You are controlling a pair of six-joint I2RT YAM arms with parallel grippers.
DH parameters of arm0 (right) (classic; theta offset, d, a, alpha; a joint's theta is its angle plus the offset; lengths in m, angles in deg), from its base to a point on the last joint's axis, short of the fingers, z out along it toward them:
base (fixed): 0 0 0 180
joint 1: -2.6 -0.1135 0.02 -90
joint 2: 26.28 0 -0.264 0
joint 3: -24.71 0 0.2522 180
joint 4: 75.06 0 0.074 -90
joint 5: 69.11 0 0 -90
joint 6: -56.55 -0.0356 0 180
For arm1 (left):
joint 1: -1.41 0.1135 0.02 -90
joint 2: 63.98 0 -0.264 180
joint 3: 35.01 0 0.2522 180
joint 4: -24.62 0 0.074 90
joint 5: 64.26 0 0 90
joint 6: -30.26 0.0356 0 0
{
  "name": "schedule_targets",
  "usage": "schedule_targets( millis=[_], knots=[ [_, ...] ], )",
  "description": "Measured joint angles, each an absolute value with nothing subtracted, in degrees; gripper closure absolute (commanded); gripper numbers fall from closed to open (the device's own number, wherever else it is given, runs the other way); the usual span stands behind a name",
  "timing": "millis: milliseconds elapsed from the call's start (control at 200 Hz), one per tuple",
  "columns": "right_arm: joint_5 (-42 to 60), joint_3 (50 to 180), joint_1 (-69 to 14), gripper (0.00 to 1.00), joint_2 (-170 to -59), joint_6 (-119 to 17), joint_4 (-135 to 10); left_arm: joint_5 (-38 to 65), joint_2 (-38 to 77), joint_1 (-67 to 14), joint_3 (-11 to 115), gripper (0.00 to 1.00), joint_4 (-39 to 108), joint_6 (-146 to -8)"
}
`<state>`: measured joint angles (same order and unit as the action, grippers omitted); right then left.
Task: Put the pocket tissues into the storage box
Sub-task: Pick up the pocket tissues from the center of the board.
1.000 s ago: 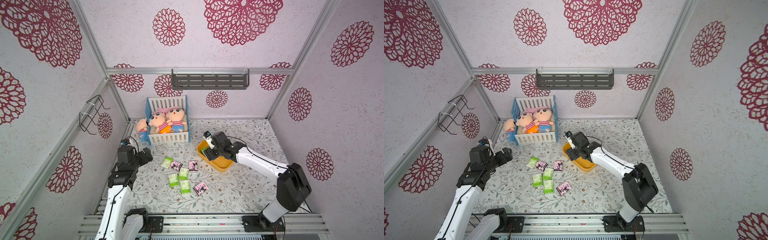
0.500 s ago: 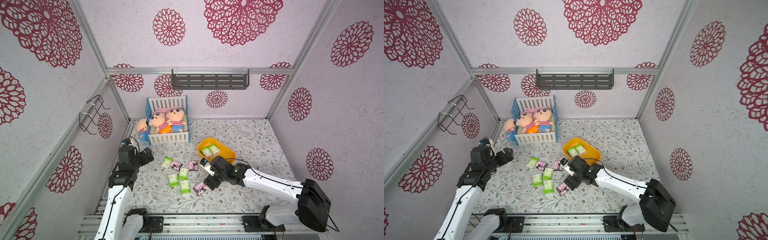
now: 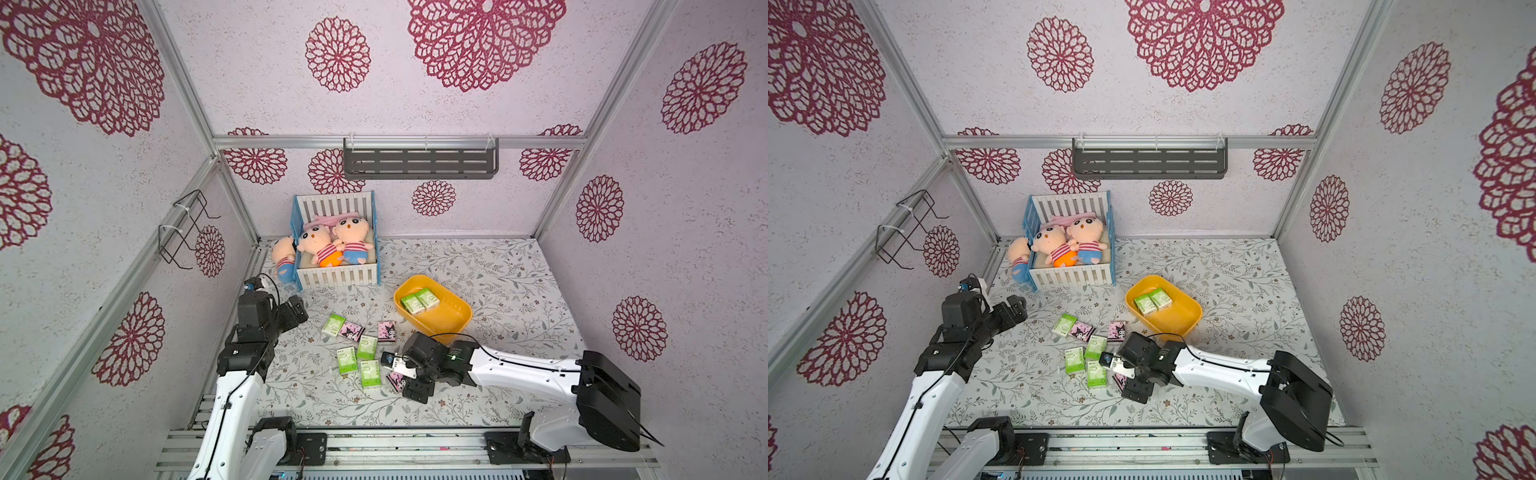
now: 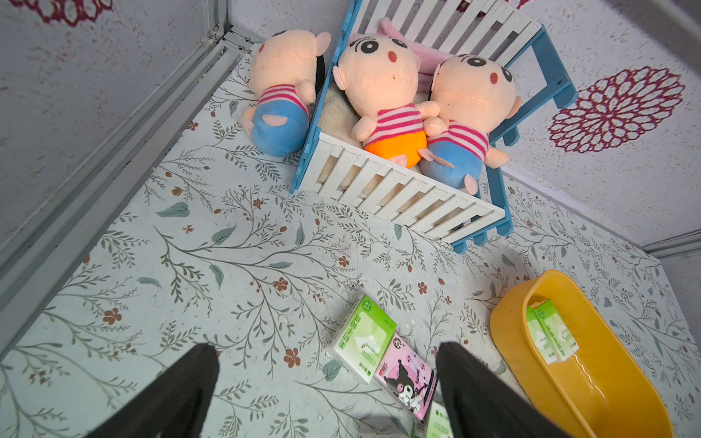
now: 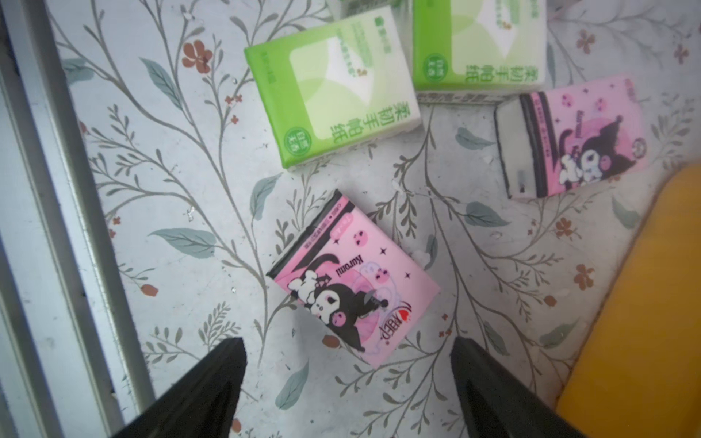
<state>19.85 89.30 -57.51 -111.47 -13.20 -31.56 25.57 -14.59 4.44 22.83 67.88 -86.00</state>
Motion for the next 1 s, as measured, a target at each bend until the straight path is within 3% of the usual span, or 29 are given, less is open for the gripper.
schedule_targets(
  millis=[540, 996],
  knots=[
    [21.67, 88.05, -56.77, 0.05, -115.93, 1.03, -41.92, 26.49, -15.01, 4.39, 22.83, 0.03, 67.88, -84.62],
    [17.32, 88.16, -56.2, 0.09, -119.75, 2.34, -42.1, 26.71, -15.01, 4.39, 22.83, 0.03, 67.9, -84.36]
  ],
)
